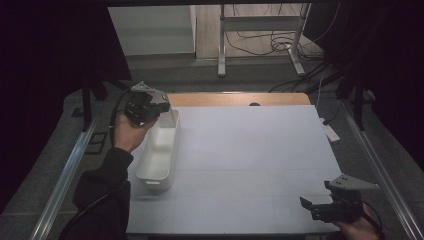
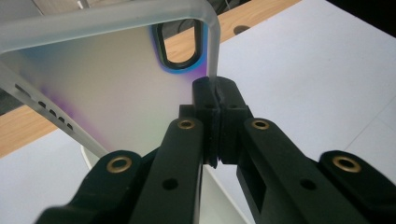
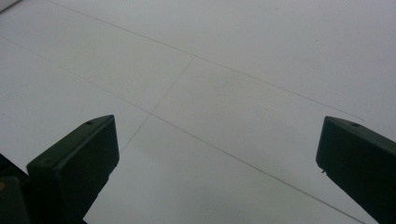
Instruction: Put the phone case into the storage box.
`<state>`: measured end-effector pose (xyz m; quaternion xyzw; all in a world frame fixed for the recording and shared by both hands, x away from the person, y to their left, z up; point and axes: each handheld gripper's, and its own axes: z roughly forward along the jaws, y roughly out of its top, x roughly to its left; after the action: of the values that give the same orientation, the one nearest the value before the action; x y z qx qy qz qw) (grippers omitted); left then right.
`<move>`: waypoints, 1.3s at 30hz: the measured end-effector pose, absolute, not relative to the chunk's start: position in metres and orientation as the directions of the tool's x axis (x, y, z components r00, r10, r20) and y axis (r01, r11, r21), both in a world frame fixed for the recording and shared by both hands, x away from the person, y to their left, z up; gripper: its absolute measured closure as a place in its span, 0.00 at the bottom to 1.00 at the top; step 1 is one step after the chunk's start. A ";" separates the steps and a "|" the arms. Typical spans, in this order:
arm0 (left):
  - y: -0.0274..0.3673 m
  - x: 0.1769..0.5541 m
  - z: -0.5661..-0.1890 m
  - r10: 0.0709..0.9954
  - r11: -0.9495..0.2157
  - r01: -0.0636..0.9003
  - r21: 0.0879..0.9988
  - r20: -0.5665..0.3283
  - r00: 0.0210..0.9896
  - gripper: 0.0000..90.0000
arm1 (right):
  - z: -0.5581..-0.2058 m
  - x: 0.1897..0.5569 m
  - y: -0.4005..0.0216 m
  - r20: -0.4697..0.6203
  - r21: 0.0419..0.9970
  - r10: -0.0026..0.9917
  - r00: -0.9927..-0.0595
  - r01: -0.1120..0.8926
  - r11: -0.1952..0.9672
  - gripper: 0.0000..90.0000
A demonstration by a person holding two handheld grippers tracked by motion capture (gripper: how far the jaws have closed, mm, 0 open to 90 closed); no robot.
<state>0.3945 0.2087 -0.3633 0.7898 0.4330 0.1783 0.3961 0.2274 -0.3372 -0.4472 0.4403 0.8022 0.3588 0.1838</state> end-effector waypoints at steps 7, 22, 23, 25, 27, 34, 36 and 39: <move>0.209 0.401 -0.369 0.837 -0.317 0.557 0.767 -0.051 0.545 0.98 | -0.447 0.227 -0.336 0.014 0.733 0.837 -0.547 0.575 0.364 0.00; 0.206 0.420 -0.385 0.865 -0.299 0.599 0.742 -0.054 0.499 0.98 | -0.448 0.228 -0.336 0.015 0.727 0.835 -0.550 0.579 0.368 0.00; 0.205 0.422 -0.387 0.866 -0.298 0.603 0.740 -0.055 0.496 0.98 | -0.448 0.228 -0.336 0.015 0.727 0.835 -0.551 0.579 0.369 0.00; 0.205 0.423 -0.390 0.870 -0.298 0.608 0.736 -0.053 0.491 0.98 | -0.448 0.228 -0.336 0.014 0.726 0.834 -0.552 0.579 0.371 0.00; 0.204 0.425 -0.393 0.874 -0.293 0.614 0.733 -0.055 0.483 0.98 | -0.448 0.228 -0.335 0.012 0.725 0.833 -0.553 0.579 0.374 0.00; 0.205 0.431 -0.404 0.883 -0.276 0.634 0.722 -0.070 0.464 0.98 | -0.449 0.228 -0.335 0.007 0.722 0.830 -0.557 0.577 0.381 0.00; 0.205 0.433 -0.408 0.887 -0.272 0.641 0.718 -0.071 0.456 0.98 | -0.449 0.228 -0.335 0.008 0.722 0.830 -0.558 0.577 0.381 0.00; 0.206 0.436 -0.412 0.890 -0.269 0.647 0.713 -0.073 0.450 0.98 | -0.449 0.228 -0.334 0.007 0.721 0.829 -0.559 0.577 0.383 0.00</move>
<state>0.4355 0.2057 -0.4120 0.7771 0.4947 0.1745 0.3478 0.2281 -0.3345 -0.4486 0.4334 0.8114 0.3477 0.1813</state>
